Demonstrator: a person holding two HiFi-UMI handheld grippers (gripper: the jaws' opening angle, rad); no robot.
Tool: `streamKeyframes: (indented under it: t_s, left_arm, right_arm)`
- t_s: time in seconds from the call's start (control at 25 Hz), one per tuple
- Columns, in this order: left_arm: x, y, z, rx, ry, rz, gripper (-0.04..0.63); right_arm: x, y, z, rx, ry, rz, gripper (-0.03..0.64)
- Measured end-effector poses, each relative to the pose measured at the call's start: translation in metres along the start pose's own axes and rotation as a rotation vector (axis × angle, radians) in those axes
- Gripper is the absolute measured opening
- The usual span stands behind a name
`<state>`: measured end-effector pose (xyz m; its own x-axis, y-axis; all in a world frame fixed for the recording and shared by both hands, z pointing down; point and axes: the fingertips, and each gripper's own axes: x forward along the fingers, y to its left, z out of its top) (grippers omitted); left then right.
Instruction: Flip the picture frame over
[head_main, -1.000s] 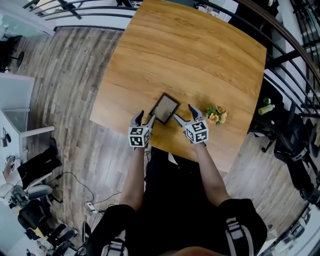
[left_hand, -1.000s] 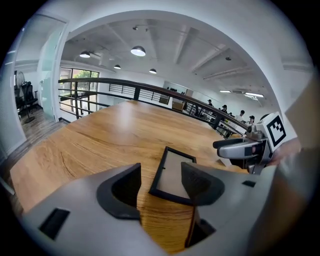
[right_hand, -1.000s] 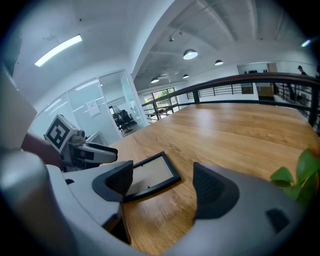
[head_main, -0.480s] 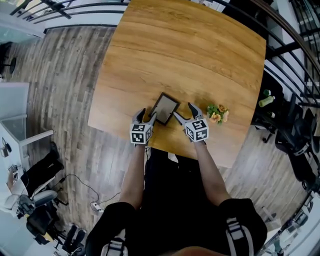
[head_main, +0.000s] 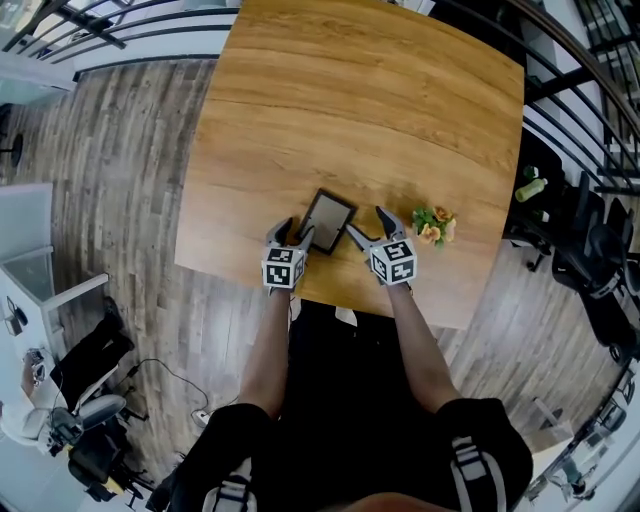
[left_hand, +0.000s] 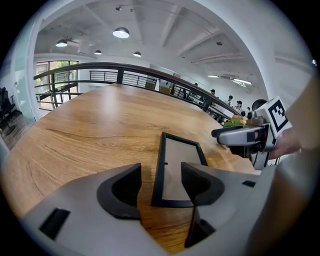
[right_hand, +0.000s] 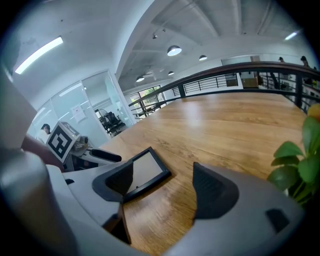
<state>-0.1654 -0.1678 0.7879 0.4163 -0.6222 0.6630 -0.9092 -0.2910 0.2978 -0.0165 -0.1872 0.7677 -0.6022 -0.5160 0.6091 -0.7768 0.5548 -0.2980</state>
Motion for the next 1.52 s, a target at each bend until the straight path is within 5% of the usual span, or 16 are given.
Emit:
streamKeyframes:
  t_s: [0.52,0.96,1.08,1.52]
  left_arm:
    - [0.012,-0.001,0.000,0.041,0.032,-0.033,0.260]
    - [0.014,-0.002,-0.002,0.173,0.061,-0.030,0.189]
    - [0.017,-0.011,-0.001,0.225,0.068,-0.046,0.114]
    - [0.017,-0.007,-0.003,0.121,0.098,-0.046,0.100]
  right_arm:
    - [0.000,-0.004,-0.010,0.046,0.006,-0.035,0.373]
    - [-0.001,-0.014,-0.008,0.077,-0.002,-0.077,0.368]
    - [-0.001,-0.015,-0.008,0.085,-0.004,-0.087,0.368]
    - [-0.008,-0.015,-0.011,0.093,-0.010,-0.112,0.367]
